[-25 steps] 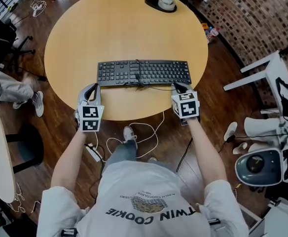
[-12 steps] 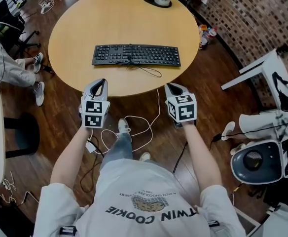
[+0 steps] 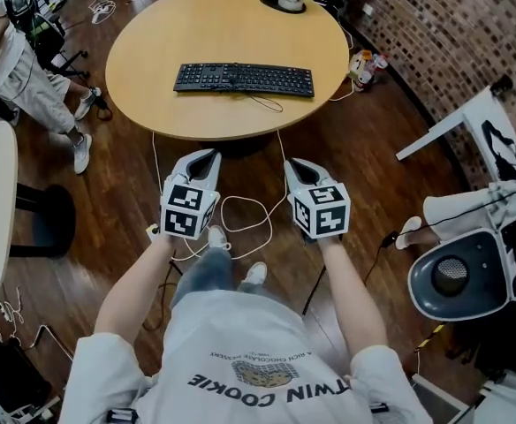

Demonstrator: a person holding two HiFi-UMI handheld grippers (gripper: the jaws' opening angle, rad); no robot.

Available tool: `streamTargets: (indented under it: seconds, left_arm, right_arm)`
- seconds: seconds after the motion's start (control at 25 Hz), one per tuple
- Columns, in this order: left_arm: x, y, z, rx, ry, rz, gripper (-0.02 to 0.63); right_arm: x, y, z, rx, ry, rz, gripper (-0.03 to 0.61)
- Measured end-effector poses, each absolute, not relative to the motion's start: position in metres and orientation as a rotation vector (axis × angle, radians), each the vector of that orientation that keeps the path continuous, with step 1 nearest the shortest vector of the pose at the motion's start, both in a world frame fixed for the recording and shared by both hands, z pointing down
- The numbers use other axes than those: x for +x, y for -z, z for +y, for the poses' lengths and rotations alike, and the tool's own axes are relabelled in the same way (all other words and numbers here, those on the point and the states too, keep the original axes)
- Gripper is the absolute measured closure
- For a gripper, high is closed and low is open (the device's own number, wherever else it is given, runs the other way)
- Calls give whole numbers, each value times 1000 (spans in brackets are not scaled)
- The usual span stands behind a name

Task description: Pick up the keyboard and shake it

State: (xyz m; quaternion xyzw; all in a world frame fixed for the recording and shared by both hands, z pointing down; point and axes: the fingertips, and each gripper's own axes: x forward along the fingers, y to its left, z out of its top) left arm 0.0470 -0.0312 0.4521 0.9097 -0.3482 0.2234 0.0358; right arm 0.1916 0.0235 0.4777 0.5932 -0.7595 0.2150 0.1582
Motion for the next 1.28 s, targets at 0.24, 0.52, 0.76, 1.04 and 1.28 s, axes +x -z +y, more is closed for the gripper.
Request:
streamTargets:
  seconds: [0.24, 0.52, 0.76, 1.04, 1.28]
  left_arm:
    - [43, -436, 24, 2776, -650, -990, 607]
    - [17, -419, 65, 2753, -573, -924, 607]
    - [-37, -420, 99, 2745, -544, -876, 607]
    - [-66, -424, 142, 2742, -550, -805, 607]
    - [-102, -423, 160, 2741, -549, -743, 607]
  right_arm:
    - [142, -463, 61, 1700, -613, -2244, 575]
    - [69, -436, 82, 1712, -572, -2296, 576]
    - [-2, -429, 107, 1751, -564, -2275, 577]
    - [-35, -432, 154, 1858, -608, -2204, 576]
    - [-74, -427, 171, 1902, -618, -2149, 577]
